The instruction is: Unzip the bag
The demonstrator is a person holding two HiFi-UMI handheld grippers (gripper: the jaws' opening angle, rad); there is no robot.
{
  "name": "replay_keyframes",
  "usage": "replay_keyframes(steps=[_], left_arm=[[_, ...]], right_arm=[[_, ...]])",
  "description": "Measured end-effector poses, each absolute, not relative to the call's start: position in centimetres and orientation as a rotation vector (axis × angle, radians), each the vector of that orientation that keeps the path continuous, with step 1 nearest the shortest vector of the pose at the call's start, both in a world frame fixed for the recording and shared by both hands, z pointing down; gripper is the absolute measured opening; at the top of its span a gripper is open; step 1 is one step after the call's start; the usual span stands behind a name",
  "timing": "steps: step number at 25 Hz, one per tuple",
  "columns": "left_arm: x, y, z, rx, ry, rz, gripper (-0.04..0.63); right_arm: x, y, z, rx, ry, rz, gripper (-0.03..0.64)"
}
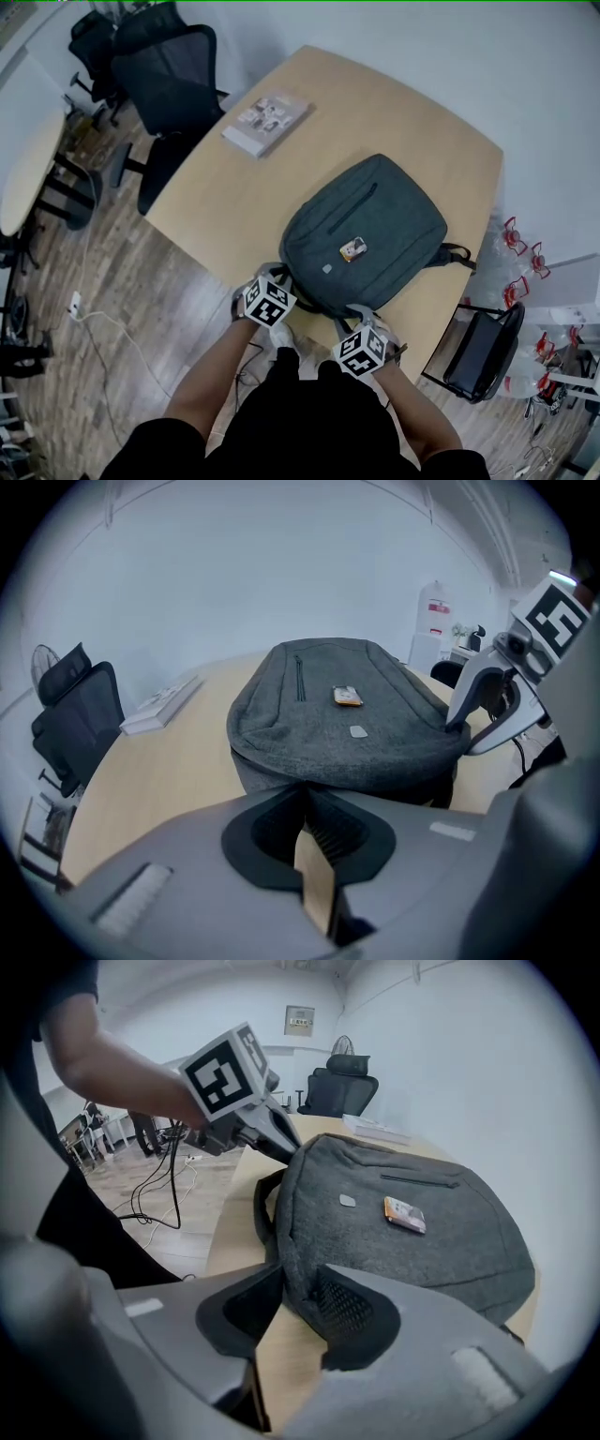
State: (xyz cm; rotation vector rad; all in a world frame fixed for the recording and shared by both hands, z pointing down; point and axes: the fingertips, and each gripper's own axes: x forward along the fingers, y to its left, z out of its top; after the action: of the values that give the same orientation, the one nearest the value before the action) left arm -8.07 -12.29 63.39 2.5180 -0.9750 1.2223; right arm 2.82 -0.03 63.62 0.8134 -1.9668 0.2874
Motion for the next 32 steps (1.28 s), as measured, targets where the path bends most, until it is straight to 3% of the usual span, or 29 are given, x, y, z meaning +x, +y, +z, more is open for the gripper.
replay_keyframes(steps=[5,9,12,18,27,32], left_arm=[[-6.0,-13.9,63.3,2.566,-0.927,1.220,0.028],[-6.2,-14.0,63.2,2.555,-0.936,1.196,0.028],[-6.7,-14.0,63.2,2.548,-0.940,1.176,0.028],[-6.5,-13.9,63.2,2.557,-0.916,1.180,0.026],[-6.9,-13.2,63.2,2.559,-0.864,1.163,0.026],[-6.7,-12.9,63.3,2.570,-0.816,1.174,0.026]], right_arm=[[3.1,0.8,63.7,0.763,-1.996,0.323,0.115],[3.8,-0.1,59.7,0.781,-2.142,0.415,0.172],[4.8,-3.8,57.1,0.939,-2.258,0.453,0.170],[1.1,-9.3,59.9,0.922,-2.227,0.516,0.169],[-1.0,-13.0,63.2,0.964,-2.086,0.592,0.135],[-1.4,-13.3,64.4,0.932,-2.021,0.615,0.040]])
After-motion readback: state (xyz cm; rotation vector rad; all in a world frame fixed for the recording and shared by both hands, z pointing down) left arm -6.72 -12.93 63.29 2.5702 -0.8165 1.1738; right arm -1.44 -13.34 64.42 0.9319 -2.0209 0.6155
